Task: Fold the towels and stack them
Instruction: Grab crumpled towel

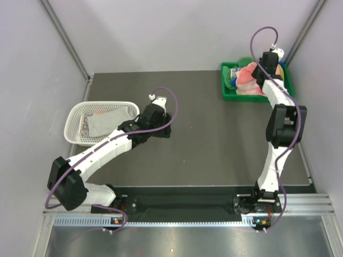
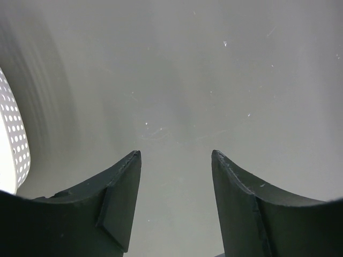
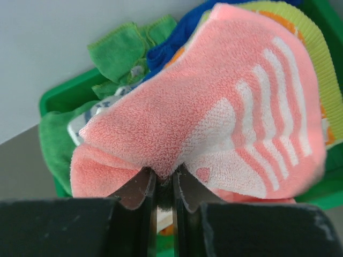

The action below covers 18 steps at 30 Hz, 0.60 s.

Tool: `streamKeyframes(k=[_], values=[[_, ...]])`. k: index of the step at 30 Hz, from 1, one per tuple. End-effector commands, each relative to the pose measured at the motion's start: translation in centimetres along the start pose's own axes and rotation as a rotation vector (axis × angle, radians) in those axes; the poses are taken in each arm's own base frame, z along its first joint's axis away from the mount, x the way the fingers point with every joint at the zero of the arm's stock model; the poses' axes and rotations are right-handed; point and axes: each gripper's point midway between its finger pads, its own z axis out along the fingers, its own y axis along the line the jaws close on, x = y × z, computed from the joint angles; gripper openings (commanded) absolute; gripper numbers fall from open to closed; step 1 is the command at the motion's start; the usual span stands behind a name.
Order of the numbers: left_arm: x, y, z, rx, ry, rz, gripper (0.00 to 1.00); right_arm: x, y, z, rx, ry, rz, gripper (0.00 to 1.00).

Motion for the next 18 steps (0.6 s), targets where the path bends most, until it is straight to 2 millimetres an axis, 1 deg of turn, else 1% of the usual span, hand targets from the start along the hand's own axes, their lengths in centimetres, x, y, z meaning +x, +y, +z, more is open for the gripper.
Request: streamKeyframes(k=[1, 2, 3, 4, 5, 6, 7, 8, 9, 10, 11, 12, 13, 14, 15, 16, 17, 18], values=[[-2.1, -0.8, -0.6, 0.020, -0.052, -0.002, 0.59, -8.9, 1.1, -6.4, -0.049, -0.195, 0.030, 0.00], [-2.2, -0.8, -0.7, 0.022, -0.056, -0.003, 0.59, -10.0, 1.4, -7.8, -0.062, -0.214, 0.035, 0.00], [-2.2, -0.9, -0.7, 0.027, -0.056, -0.003, 0.58, -10.2, 1.5, -8.4, -0.072, -0.211, 0.036, 0.00], [-2.2, -0.9, -0.7, 0.029, -0.056, -0.004, 0.58, -9.4, 1.4, -8.8, -0.072, -0.190, 0.037, 0.00], [-2.1, -1.0, -0.7, 0.035, -0.056, -0.003, 0.58, -10.4, 1.9, -10.5, -0.103, -0.214, 0.039, 0.00], [-2.3, -1.1, -0.7, 0.041, -0.060, -0.002, 0.57, -10.4, 2.1, -11.3, -0.108, -0.219, 0.041, 0.00], [-2.3, -1.1, -0.7, 0.039, -0.060, -0.001, 0.57, -9.4, 2.0, -11.6, -0.106, -0.202, 0.031, 0.00], [-2.4, -1.1, -0.7, 0.042, -0.063, 0.008, 0.57, -9.0, 2.8, -14.6, -0.135, -0.217, 0.025, 0.00], [-2.4, -1.1, -0.8, 0.042, -0.064, 0.008, 0.57, -10.2, 3.2, -15.6, -0.148, -0.256, 0.032, 0.01], [-2.4, -1.2, -0.7, 0.043, -0.064, 0.010, 0.57, -10.2, 3.3, -16.1, -0.153, -0.267, 0.035, 0.02], [-2.3, -1.1, -0.7, 0.041, -0.060, 0.014, 0.56, -10.0, 3.4, -16.1, -0.155, -0.270, 0.032, 0.02], [-2.4, -1.0, -0.7, 0.039, -0.065, 0.012, 0.56, -10.3, 3.3, -16.0, -0.143, -0.281, 0.032, 0.02], [-2.3, -1.1, -0.7, 0.040, -0.063, 0.011, 0.56, -9.4, 3.2, -14.7, -0.130, -0.251, 0.022, 0.01], [-2.3, -1.0, -0.7, 0.039, -0.065, 0.011, 0.56, -9.2, 3.3, -13.9, -0.126, -0.236, 0.010, 0.01], [-2.4, -1.0, -0.7, 0.040, -0.068, 0.008, 0.56, -10.3, 4.0, -13.4, -0.154, -0.249, 0.007, 0.00], [-2.4, -1.0, -0.8, 0.040, -0.070, 0.008, 0.56, -9.3, 4.3, -11.3, -0.154, -0.230, 0.000, 0.00], [-2.3, -1.0, -0.7, 0.036, -0.070, 0.008, 0.56, -9.9, 4.7, -10.6, -0.163, -0.243, 0.001, 0.00], [-2.5, -0.9, -0.7, 0.033, -0.076, 0.006, 0.56, -9.8, 4.6, -9.6, -0.153, -0.238, 0.006, 0.00]])
